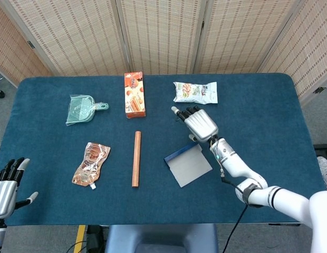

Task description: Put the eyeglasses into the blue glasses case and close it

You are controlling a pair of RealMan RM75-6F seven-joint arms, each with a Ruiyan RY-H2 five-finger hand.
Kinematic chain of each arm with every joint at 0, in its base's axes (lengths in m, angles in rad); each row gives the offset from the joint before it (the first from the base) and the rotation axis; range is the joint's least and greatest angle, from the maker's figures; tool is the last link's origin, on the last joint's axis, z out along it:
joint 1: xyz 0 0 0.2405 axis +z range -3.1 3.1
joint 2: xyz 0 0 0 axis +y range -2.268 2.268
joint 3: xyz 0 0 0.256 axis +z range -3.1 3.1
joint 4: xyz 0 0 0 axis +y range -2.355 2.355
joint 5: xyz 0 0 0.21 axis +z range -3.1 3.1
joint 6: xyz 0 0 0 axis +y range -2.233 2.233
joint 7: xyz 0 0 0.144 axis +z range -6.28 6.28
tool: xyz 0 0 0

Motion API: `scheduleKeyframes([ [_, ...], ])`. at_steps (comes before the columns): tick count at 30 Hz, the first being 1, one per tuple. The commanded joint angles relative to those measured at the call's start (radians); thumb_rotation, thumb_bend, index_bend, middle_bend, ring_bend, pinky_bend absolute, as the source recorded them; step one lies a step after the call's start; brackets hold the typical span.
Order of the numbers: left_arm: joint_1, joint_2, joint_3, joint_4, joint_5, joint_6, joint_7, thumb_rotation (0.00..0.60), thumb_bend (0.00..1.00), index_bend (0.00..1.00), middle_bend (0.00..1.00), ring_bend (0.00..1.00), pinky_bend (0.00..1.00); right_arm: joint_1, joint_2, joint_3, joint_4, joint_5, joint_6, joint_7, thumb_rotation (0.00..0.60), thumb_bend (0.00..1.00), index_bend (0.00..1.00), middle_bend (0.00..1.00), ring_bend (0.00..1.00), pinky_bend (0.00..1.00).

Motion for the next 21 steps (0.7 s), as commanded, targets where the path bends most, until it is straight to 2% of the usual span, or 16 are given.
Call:
scheduleKeyframes([
  [1, 0.001, -0.002, 0.003, 0.000, 0.000, -0.002, 0.000, 0.600, 0.19, 0.12, 0.12, 0.10, 0.26, 0.078, -0.080, 0.043, 0.174, 0.113, -0.087, -0.047, 0.600, 0.19, 0.04, 0.39, 0.40, 0.39],
  [7, 0.004, 0.001, 0.001, 0.004, -0.006, 0.000, -0.002, 0.600, 0.19, 0.12, 0.12, 0.10, 0.26, 0.162, -0.201, 0.062, 0.398, 0.211, -0.185, -0.077, 0.600, 0.19, 0.09, 0.53, 0.61, 0.54],
  [11, 0.008, -0.003, 0.001, 0.012, -0.015, -0.004, -0.008, 0.600, 0.19, 0.12, 0.12, 0.10, 0.26, 0.217, -0.278, 0.060, 0.543, 0.264, -0.268, -0.112, 0.600, 0.19, 0.14, 0.64, 0.77, 0.70],
  [16, 0.011, -0.008, 0.002, 0.025, -0.028, -0.013, -0.015, 0.600, 0.19, 0.12, 0.12, 0.10, 0.26, 0.262, -0.349, 0.057, 0.676, 0.310, -0.339, -0.149, 0.600, 0.19, 0.22, 0.75, 0.89, 0.81],
  [21, 0.012, -0.008, 0.002, 0.032, -0.028, -0.013, -0.021, 0.600, 0.19, 0.12, 0.12, 0.10, 0.26, 0.294, -0.403, 0.071, 0.764, 0.360, -0.398, -0.168, 0.600, 0.19, 0.24, 0.80, 0.95, 0.84],
])
